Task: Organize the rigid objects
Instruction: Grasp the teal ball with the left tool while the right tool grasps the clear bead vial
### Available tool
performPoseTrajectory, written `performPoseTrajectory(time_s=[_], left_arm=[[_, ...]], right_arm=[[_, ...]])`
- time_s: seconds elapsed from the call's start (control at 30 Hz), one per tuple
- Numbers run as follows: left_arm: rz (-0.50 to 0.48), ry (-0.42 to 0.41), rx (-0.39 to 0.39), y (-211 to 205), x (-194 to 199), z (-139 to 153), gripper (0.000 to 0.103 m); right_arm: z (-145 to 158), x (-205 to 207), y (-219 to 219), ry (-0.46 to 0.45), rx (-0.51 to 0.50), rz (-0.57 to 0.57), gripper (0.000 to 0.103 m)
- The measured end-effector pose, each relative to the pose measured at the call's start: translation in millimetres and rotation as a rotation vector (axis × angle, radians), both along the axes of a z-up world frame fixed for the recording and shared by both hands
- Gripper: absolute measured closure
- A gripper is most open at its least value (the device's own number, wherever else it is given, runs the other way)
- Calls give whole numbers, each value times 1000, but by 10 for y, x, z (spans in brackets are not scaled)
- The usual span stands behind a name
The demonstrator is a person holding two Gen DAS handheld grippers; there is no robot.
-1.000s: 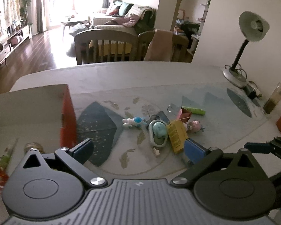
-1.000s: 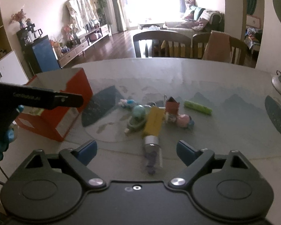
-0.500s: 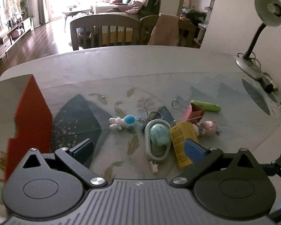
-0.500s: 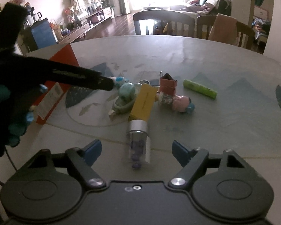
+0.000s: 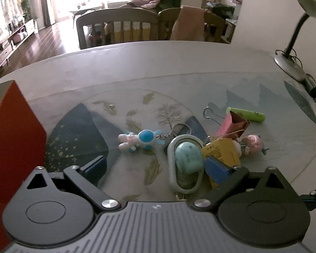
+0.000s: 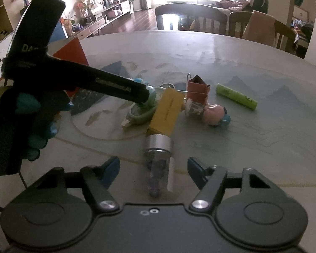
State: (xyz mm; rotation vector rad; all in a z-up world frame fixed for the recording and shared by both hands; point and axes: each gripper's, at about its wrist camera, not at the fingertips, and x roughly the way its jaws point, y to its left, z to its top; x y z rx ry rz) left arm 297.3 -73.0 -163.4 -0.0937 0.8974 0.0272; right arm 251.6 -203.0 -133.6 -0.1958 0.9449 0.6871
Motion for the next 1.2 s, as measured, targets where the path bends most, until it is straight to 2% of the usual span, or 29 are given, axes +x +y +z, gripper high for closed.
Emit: performPoseTrajectory(time_s=[0.13, 0.23, 0.3, 0.43, 0.5, 0.6, 0.73, 0.9, 1.07, 1.2], left_arm=[[-19, 0, 1, -32, 33, -35, 13], [-16, 8, -10, -31, 70, -73, 24], [-19, 12, -12, -36, 89, -87, 35], [-47, 6, -13, -72, 115, -99, 39], [-68, 14, -15, -94, 146, -120, 53], [-66, 13, -23, -86, 173, -135, 58], [-56, 10, -29, -51, 177, -132, 66], [-29, 9, -46, 16, 165, -126, 80], [-12, 25, -21, 30, 144, -97, 81], [-8, 23, -38, 68, 64, -21, 81]], right_arm=[[-22, 15, 23, 3, -3, 3, 39], [-37, 20, 41, 5, -7, 10, 43], [-44, 31, 49, 5, -9, 12, 44], [-70, 55, 69, 10, -10, 15, 47], [-82, 61, 84, 10, -13, 16, 49], [-101, 64, 102, 9, -21, 20, 51], [-120, 68, 103, 5, -27, 17, 63], [-127, 79, 76, 17, -10, 8, 63], [-108, 57, 41, 26, 2, -6, 63], [-42, 18, -20, 33, 20, -25, 63]])
